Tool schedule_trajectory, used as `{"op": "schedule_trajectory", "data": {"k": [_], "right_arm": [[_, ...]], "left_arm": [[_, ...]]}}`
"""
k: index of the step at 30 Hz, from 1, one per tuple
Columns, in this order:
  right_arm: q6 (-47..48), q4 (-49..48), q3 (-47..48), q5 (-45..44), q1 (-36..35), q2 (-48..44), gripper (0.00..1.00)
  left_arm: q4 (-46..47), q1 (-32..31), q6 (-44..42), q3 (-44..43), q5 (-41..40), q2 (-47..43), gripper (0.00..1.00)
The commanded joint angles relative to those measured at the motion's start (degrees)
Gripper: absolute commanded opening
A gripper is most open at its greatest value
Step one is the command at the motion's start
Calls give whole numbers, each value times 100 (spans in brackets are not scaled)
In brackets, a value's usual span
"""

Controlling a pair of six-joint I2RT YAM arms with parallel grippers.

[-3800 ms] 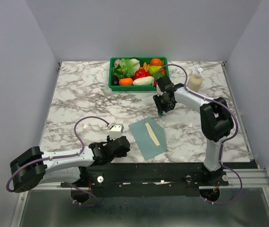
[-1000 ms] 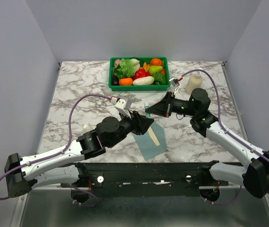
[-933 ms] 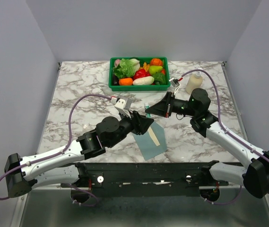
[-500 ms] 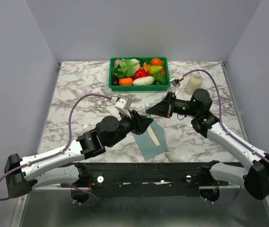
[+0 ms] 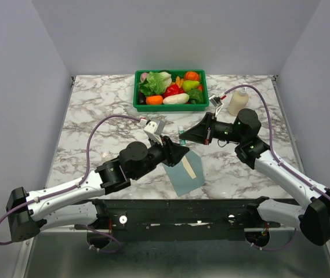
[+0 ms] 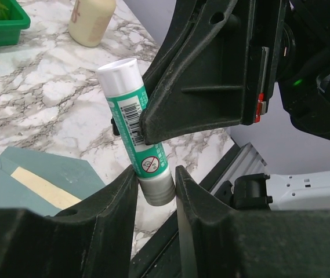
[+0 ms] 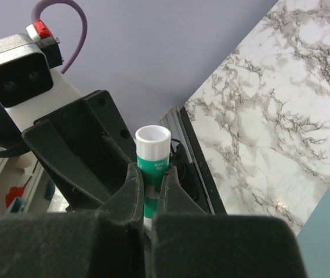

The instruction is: Place the letter into the envelope and seal it

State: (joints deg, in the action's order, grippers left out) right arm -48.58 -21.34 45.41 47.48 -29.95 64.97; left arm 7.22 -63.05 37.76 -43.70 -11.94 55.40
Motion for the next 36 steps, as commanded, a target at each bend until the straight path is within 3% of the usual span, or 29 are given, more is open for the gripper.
{"op": "schedule_trajectory", "data": {"k": [1,4,9,17,20,21,30,36], "right_arm": [[41,-63,30,156,-28,-107,1],[59,-28,30,173,-28,-116,1],[68,-28,-6,191,-28,-151,1],[68,-19,-41,165,-37,-195,1],[59,-36,-32,156,-28,-204,1],[68,-37,-15,147,-28,-204,1],[919,1184,925,-1056,-19,-327,1],[1351,1721,1699,-2067,-10,-336,1]], "left_arm": [[7,47,-49,-95,96,-73,38],[7,64,-40,-95,78,-117,49],[-37,126,-67,-121,104,-152,52],[7,144,-41,-51,219,-134,37],[33,152,-40,-16,324,-134,20],[42,152,-49,2,359,-152,0],[-282,126,-278,406,1536,-336,0],[-599,-6,-190,1038,1634,-828,0]]}}
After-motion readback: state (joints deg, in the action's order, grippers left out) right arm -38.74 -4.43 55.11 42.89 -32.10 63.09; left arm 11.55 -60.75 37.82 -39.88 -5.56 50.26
